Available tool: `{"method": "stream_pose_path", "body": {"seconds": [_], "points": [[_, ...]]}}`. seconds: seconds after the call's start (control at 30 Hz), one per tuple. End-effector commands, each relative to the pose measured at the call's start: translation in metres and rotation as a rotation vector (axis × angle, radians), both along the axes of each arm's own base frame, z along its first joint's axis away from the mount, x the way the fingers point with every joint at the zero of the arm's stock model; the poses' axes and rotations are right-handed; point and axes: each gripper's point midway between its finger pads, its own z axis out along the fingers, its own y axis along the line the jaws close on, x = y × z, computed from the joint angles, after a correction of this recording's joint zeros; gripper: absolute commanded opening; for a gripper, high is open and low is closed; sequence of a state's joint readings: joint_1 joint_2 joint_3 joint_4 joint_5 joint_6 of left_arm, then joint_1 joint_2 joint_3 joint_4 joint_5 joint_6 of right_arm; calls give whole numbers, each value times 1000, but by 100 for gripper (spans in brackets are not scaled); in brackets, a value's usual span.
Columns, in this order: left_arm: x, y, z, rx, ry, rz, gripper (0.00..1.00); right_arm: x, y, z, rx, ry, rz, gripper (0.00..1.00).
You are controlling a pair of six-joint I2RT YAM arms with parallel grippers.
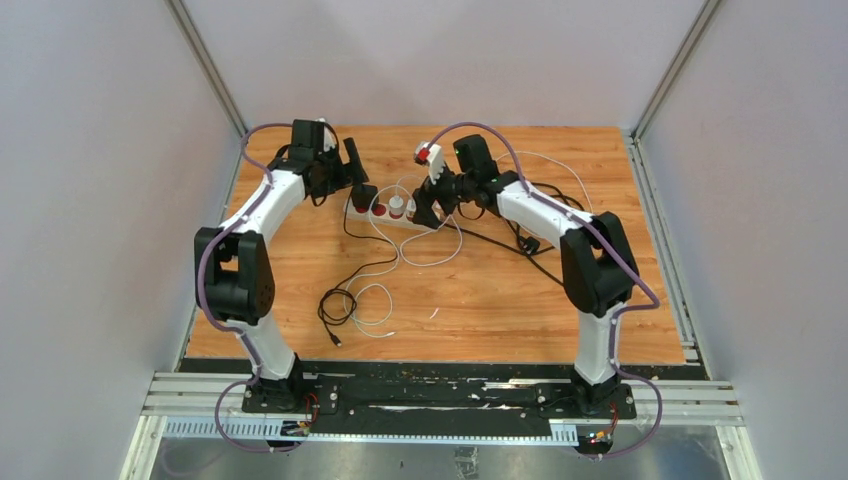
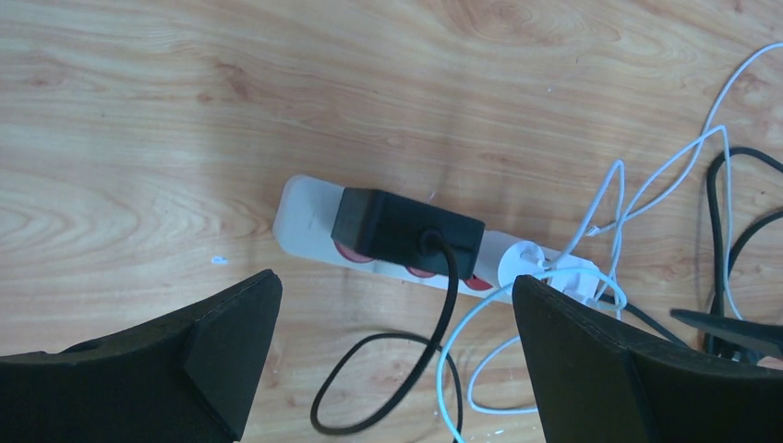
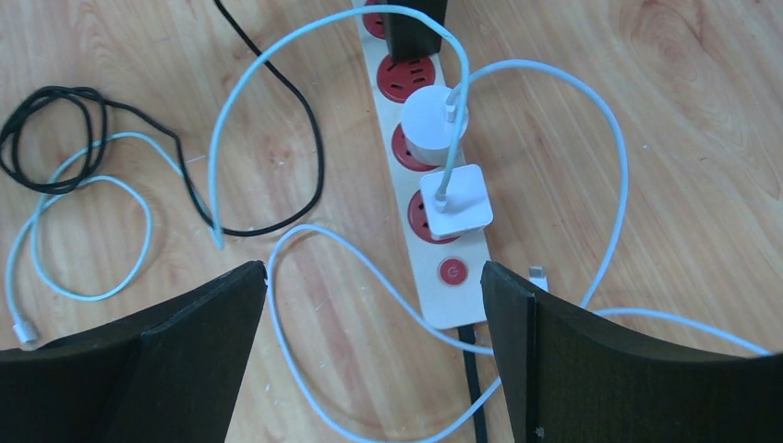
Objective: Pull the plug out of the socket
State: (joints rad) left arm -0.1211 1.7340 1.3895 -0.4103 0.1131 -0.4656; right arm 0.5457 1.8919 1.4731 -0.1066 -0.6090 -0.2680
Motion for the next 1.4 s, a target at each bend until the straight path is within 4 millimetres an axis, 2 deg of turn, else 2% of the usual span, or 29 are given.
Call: {"method": "stream_pose_path", "body": {"seconds": [0.0, 0.23, 0.37, 0.5, 0.77, 0.97, 1.03, 1.3, 1.37], "points": [[15, -9, -7, -1, -1, -66, 100, 8, 15, -14, -38, -5, 74, 93], [26, -11, -34, 13, 69, -87, 100, 34, 22, -37, -89, -25, 66, 93], [26, -16, -44, -1, 86, -117, 95, 44, 26, -50, -108, -28, 69, 93], [21, -20, -57, -19, 113, -134, 92, 49, 31, -59, -108, -26, 83, 90], [14, -23, -68, -35, 131, -152, 84, 53, 35, -73, -117, -24, 104, 82], [9, -22, -79, -24, 150, -156, 81, 53, 39, -84, -139, -26, 115, 73], [8, -21, -81, -20, 156, -157, 80, 55, 41, -84, -138, -33, 119, 68], [4, -18, -90, -1, 174, -156, 79, 57, 45, -85, -137, -38, 117, 27], [2, -16, -93, 5, 181, -153, 79, 57, 45, -83, -135, -37, 116, 21]]}}
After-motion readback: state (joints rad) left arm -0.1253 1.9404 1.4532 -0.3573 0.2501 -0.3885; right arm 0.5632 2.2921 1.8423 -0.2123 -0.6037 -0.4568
